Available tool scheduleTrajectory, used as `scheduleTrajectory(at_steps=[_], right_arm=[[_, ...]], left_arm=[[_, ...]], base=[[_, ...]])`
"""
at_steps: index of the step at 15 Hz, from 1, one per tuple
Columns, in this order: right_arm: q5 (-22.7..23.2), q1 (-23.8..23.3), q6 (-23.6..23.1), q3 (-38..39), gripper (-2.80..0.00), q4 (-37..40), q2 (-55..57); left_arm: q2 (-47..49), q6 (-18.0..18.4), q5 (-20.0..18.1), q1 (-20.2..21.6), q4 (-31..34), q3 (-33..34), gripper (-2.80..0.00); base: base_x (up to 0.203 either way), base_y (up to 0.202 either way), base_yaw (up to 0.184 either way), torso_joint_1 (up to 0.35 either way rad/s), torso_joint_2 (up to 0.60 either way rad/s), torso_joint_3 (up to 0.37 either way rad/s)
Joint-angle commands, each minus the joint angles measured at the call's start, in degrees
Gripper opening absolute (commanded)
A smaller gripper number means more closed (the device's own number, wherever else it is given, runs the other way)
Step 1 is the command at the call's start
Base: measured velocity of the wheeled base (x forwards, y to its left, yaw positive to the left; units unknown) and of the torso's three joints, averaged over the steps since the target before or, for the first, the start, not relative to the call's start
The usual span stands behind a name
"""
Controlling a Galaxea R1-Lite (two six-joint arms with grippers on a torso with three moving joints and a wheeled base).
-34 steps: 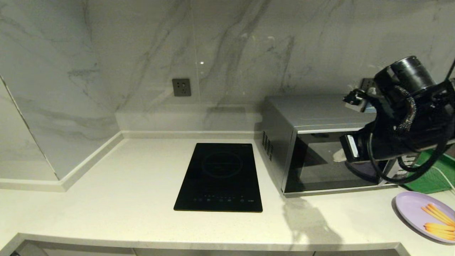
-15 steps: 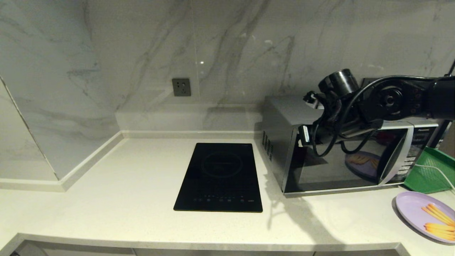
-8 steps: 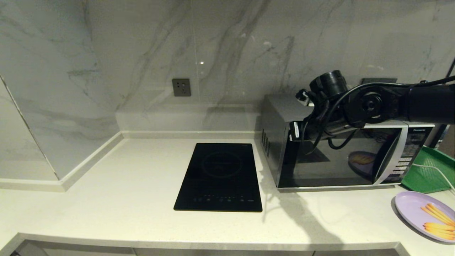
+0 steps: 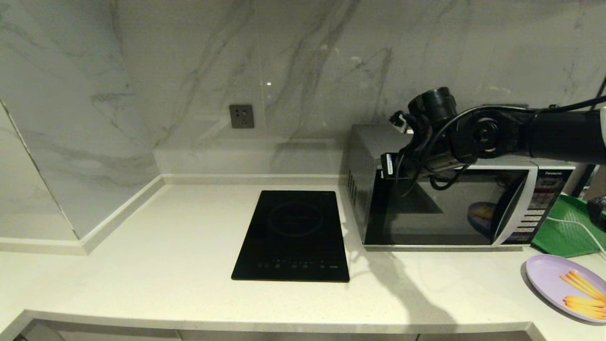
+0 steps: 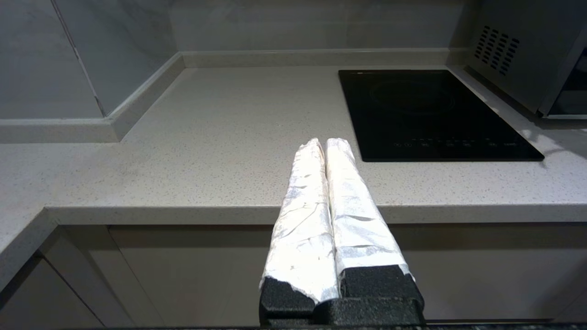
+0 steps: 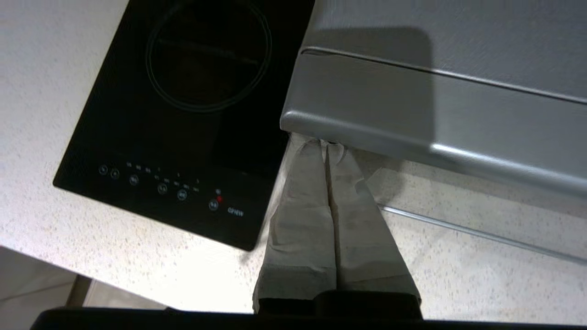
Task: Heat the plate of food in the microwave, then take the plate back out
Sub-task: Close the microwave oven
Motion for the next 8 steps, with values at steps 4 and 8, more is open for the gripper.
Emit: scheduleTrajectory(at_steps=[4, 8], right_arm=[[0.5, 0.5, 0.8, 2.7, -2.80, 0.6, -5.2], [0.6, 1.5, 0.7, 11.8, -2.80, 4.8, -22.0]], left_arm=[[0.0, 0.0, 0.0, 0.0, 0.0, 0.0, -2.80], [0.0, 0.0, 0.0, 0.0, 0.0, 0.0, -2.80]], base=[[0.000, 0.000, 0.000, 0.000, 0.00, 0.000], [0.000, 0.000, 0.000, 0.000, 0.00, 0.000]])
